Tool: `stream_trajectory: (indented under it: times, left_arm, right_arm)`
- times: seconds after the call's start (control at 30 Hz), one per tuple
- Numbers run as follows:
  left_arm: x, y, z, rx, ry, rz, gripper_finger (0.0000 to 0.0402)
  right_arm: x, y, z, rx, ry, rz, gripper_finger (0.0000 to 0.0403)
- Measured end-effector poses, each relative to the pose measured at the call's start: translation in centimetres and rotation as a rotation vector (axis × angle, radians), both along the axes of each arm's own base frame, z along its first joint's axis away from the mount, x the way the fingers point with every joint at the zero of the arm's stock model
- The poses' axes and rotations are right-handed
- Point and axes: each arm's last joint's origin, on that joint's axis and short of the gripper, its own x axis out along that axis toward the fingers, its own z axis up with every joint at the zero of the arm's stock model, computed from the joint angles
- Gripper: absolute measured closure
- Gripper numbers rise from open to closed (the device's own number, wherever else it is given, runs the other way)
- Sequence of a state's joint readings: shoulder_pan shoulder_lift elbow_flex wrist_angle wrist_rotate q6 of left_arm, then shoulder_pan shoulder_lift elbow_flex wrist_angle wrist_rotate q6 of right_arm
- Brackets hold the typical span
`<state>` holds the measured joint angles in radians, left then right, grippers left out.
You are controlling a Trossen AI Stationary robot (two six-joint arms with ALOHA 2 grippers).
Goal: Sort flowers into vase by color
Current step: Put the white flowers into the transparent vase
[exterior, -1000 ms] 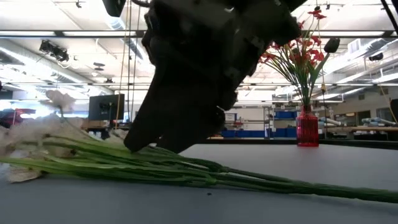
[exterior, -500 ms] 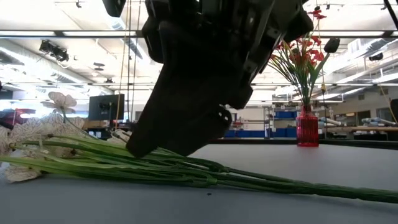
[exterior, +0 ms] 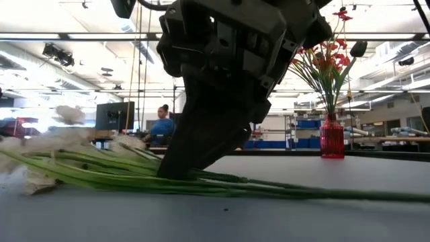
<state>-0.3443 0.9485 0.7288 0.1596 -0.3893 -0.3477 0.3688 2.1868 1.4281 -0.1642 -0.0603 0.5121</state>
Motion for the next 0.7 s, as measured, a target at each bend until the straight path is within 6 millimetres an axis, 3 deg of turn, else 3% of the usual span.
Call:
stream_trajectory:
  times: [0.23,0.53,0.7]
  left_arm:
    - [0.0,0.0,0.0,0.000,0.000,0.000,0.0198]
    - [0.0,0.0,0.0,0.000,0.000,0.000,0.0198]
    - [0.0,0.0,0.0,0.000,0.001,0.000,0.0198]
  right_arm:
    - [0.2,-0.9,0.1,0.078,0.036,-0.014,0.0387]
    - [0.7,-2.9,1.0,0.097,0.026,-0.068,0.0391]
    - [0.5,-4.3,1.7,-0.003,0.034,-0.109,0.0392]
